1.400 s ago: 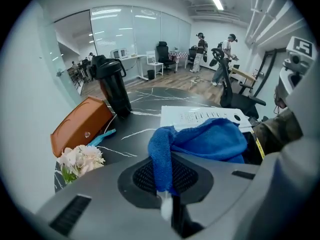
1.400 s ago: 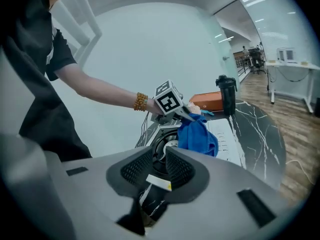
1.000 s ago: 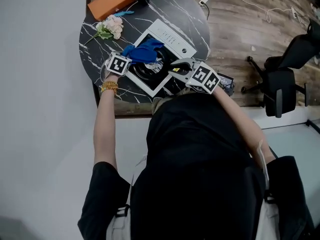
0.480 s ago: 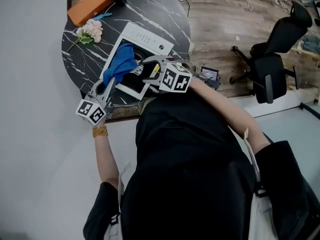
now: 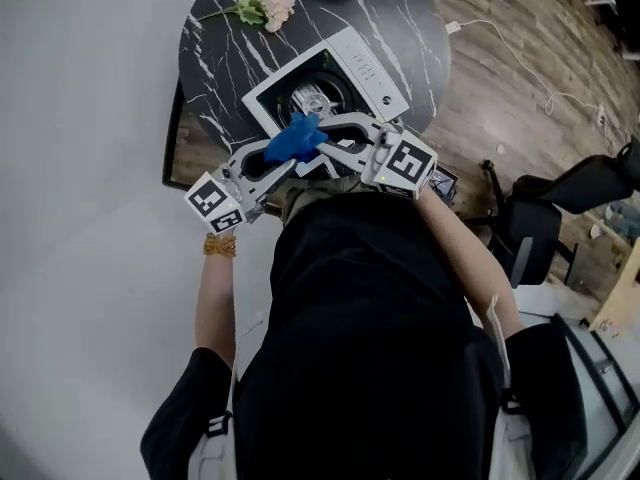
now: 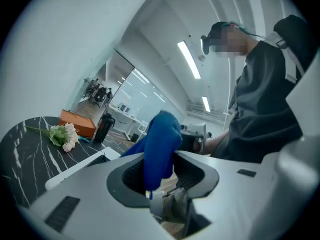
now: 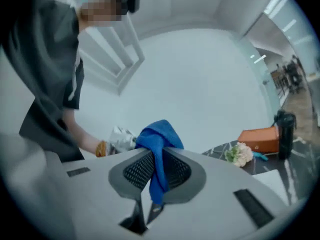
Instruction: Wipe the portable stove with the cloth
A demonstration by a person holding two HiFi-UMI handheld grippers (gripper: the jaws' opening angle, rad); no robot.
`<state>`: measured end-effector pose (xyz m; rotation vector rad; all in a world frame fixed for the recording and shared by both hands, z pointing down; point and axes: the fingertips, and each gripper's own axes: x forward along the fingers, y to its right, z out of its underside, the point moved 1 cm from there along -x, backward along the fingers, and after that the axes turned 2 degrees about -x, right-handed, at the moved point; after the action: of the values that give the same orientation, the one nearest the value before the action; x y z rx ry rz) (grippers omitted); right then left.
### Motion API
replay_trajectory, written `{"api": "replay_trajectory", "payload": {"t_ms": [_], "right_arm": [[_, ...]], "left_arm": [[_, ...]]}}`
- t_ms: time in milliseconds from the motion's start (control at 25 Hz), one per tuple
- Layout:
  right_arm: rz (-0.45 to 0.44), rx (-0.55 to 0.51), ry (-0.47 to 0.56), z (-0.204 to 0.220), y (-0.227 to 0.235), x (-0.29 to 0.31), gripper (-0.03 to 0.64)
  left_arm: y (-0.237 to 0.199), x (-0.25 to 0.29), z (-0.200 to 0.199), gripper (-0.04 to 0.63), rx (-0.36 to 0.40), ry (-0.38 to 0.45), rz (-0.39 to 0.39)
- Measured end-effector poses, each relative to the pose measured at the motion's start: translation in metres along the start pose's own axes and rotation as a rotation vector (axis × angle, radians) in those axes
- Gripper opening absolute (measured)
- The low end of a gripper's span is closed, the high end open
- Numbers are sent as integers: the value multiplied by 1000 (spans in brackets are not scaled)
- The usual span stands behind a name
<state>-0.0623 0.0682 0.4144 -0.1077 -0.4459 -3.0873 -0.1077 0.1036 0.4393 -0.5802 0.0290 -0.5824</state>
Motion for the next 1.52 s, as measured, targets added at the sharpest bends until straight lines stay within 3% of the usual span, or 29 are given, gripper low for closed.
{"api": "replay_trajectory", "payload": {"t_ms": [40,120,200,240,280,360,440,520,560,600,640,760,800,920,1040,1160,1240,1400,1520], "right_arm": [[-32,76,51,-10,-1,0,35],[-84,189,58,-10,-3,9,35],[-63,247,-43,13,-1,24,41],[-39,279,-99,28,3,30,117],[-26,325,-141,40,7,34,189],[-47,445,-177,55,11,37,238],[-84,530,-198,62,15,40,228],[-76,540,-241,72,21,43,197],[-40,508,-259,76,26,44,159],[11,463,-268,79,32,44,63],[60,422,-266,79,39,45,48],[119,323,-244,66,61,62,40],[120,233,-280,62,67,73,38],[57,-268,-581,76,77,115,39],[-131,-774,-946,128,69,146,39],[-321,-1103,-1176,182,66,154,40],[-346,-1167,-1224,202,65,159,40],[-363,-1105,-1240,204,62,166,40],[-384,-1048,-1236,203,59,169,40]], "left_arm": [[0,1,6,148,29,-17,-4],[5,8,16,163,163,-75,-35],[1,18,20,143,394,-146,-160],[-4,21,21,88,537,-191,-254],[-9,23,22,73,680,-243,-340],[-15,26,28,68,885,-333,-440],[-23,27,37,71,973,-418,-485],[-35,27,54,90,1013,-533,-521],[-42,26,63,116,1006,-581,-540],[-48,24,69,135,975,-612,-562],[-53,21,74,151,918,-621,-584],[-68,5,90,183,636,-559,-656],[-73,-2,98,184,527,-535,-668],[-75,-15,138,196,290,-559,-641],[-65,-19,178,195,199,-626,-594],[-62,-15,194,195,160,-611,-583],[-63,-12,196,193,161,-590,-587],[-68,-8,186,182,181,-514,-611],[-63,-9,193,172,135,-468,-610]]}}
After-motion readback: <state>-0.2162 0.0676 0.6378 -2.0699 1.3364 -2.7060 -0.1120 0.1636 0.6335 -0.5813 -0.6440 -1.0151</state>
